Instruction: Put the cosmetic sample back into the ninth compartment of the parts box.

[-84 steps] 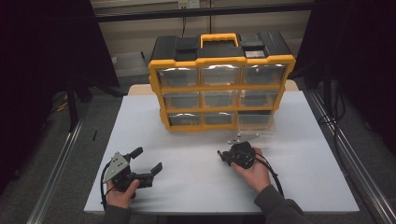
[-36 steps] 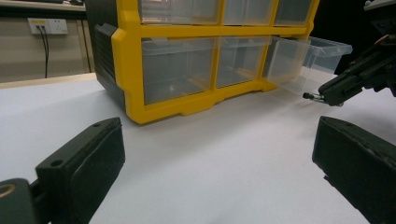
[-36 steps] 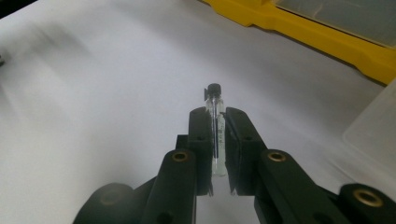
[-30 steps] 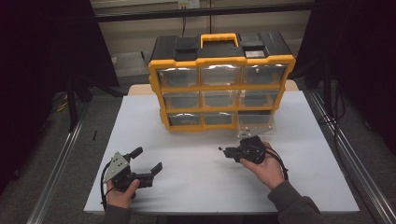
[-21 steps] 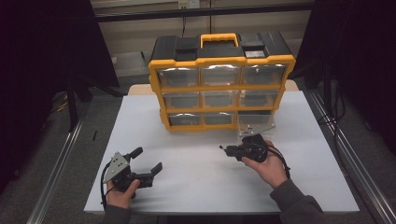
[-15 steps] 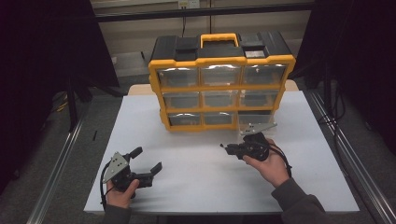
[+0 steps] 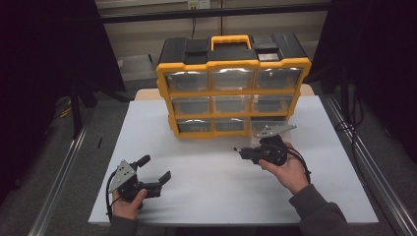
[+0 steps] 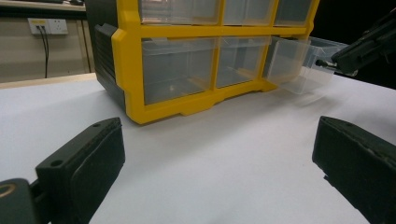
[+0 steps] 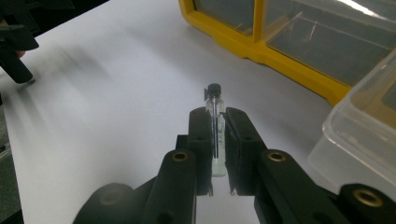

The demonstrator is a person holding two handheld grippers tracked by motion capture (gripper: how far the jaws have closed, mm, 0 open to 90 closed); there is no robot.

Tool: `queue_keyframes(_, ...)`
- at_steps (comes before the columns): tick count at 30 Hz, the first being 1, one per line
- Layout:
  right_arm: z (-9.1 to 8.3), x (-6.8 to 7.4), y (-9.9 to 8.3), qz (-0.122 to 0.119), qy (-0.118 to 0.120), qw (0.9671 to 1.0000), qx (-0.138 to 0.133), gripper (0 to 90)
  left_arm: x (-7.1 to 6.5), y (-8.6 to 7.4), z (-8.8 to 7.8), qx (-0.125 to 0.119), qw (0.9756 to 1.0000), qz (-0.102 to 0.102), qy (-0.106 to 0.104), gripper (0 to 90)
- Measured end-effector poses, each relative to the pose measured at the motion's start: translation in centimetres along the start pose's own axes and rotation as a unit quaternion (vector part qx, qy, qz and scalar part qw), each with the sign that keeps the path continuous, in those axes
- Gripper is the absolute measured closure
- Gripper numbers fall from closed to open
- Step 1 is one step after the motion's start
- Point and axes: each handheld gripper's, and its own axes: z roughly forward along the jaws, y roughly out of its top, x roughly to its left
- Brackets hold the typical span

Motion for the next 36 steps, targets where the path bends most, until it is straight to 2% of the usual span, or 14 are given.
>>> queue_keyframes(5,-0.3,-0.1,0.3,-0.001,-0.001,1.0,-0.004,81.6,0.0,0.0,0.0,0.001,1.0,0.001,0.001,2.6)
queue_keyframes(7,-0.4,-0.1,0.5,-0.002,-0.002,1.0,-0.009,81.5,-0.1,0.0,0.1,-0.004,1.0,-0.007,0.005,2.6)
queue_keyframes(8,-0.5,-0.2,0.5,-0.001,-0.002,1.0,-0.009,81.5,0.0,0.0,0.0,0.003,1.0,0.002,0.005,2.6)
queue_keyframes(12,-0.9,-0.3,0.7,0.0,-0.004,0.9999,-0.015,81.5,-0.1,0.0,0.1,0.0,1.0,0.0,-0.001,2.6)
queue_keyframes(13,-0.9,-0.4,0.7,0.0,-0.003,0.9999,-0.014,81.5,-0.2,0.0,0.1,-0.003,1.0,-0.004,-0.001,2.6)
queue_keyframes(18,-1.1,-0.5,1.0,0.001,-0.004,0.9999,-0.012,81.5,-0.1,0.0,0.1,-0.002,1.0,-0.001,0.004,2.6)
queue_keyframes(19,-1.1,-0.5,1.1,0.0,-0.004,0.9999,-0.013,81.5,-0.2,0.0,0.1,-0.003,1.0,-0.006,0.005,2.6)
queue_keyframes(20,-1.2,-0.5,1.1,-0.001,-0.003,0.9999,-0.012,81.5,-0.1,0.0,0.0,0.001,1.0,0.001,0.004,2.6)
queue_keyframes(27,-1.5,-0.7,1.6,0.0,-0.005,0.9999,-0.01,81.5,-0.1,0.0,0.0,-0.002,1.0,-0.002,0.0,2.6)
queue_keyframes(29,-1.6,-0.8,1.7,0.002,-0.002,0.9999,-0.012,81.5,-0.1,0.1,-0.1,-0.001,1.0,0.002,0.007,2.6)
queue_keyframes(32,-1.9,-0.9,1.7,0.002,-0.002,0.9999,-0.011,81.5,0.0,0.0,-0.1,-0.002,1.0,-0.001,-0.001,2.6)
queue_keyframes(36,-2.3,-1.2,1.8,0.001,-0.005,0.9999,-0.01,81.5,-0.1,0.1,-0.1,-0.001,1.0,0.0,0.006,2.6)
